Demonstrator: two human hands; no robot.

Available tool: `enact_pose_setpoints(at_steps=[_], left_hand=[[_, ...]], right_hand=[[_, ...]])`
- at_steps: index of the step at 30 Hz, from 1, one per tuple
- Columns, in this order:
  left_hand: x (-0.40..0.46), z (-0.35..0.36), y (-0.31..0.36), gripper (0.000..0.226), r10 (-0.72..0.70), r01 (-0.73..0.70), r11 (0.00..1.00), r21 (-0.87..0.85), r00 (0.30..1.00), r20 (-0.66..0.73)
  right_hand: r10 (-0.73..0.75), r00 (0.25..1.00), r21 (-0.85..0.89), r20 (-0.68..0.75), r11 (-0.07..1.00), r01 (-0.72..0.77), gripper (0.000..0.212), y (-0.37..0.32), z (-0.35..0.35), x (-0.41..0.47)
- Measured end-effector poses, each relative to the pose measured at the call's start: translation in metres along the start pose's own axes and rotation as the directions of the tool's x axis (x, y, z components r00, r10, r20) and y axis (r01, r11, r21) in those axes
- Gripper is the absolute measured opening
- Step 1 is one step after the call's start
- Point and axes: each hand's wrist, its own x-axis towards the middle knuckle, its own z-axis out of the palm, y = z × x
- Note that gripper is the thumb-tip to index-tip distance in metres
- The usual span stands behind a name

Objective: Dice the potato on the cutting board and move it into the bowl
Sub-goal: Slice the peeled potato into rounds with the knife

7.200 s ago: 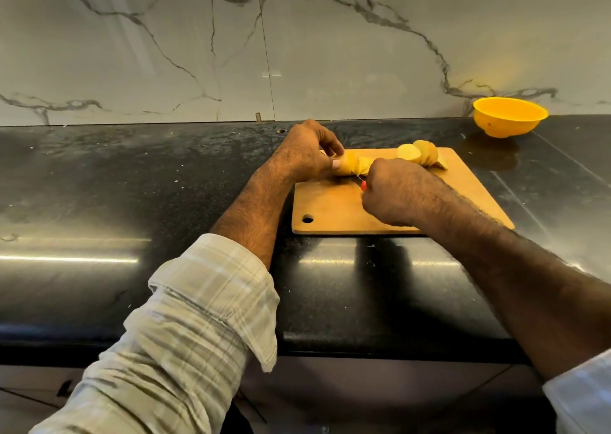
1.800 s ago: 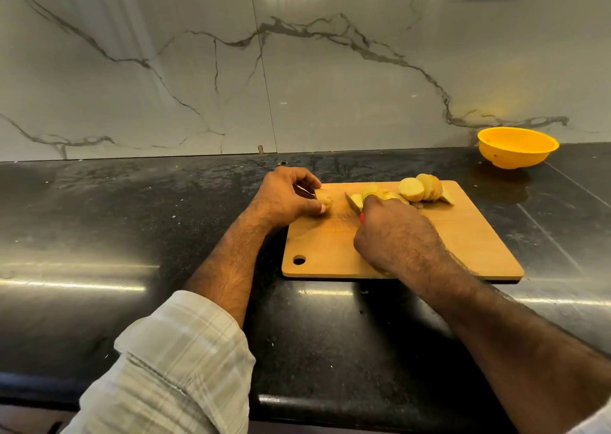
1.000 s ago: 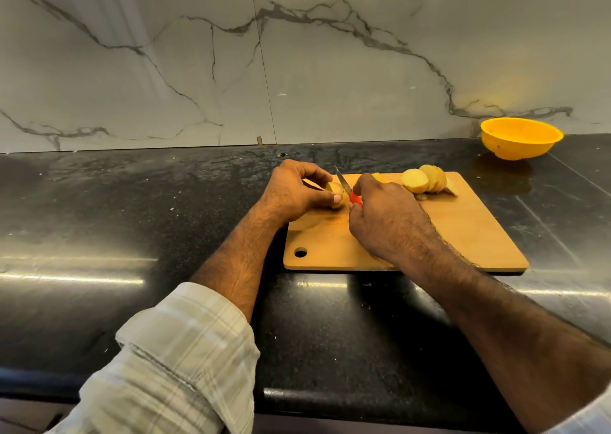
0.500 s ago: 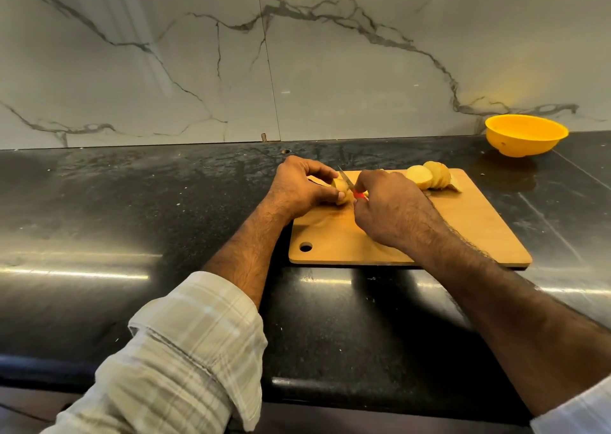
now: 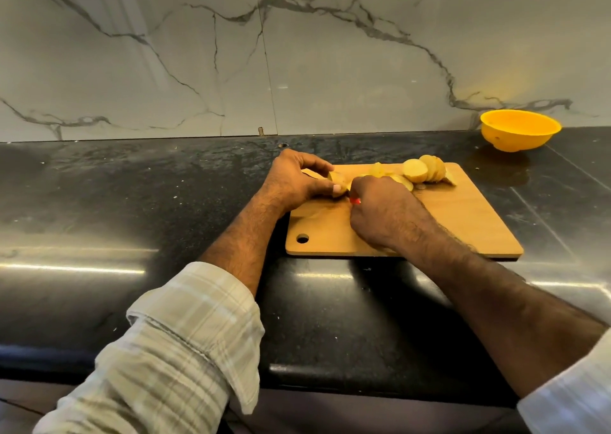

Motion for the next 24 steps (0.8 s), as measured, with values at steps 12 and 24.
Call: enact_pose_setpoints(at_steps=[12,24], left_hand=[[-0.0006,-0.0024,0.0006,0.036,0.022,-0.023,0.999,0.024,0.998,0.051],[0.0006,0.0035,0.0008,0.043,0.016,-0.016,1.0,-0.009,1.0,0.02]], right_hand=[[0.022,0.996,0.092,-0.085,0.996,-0.015,0.034,0.0007,-0.0071,0.0008],[0.01,0.997,0.095,-0.073,0.996,-0.003,0.038,-0.0039,-0.0082,-0.0002]])
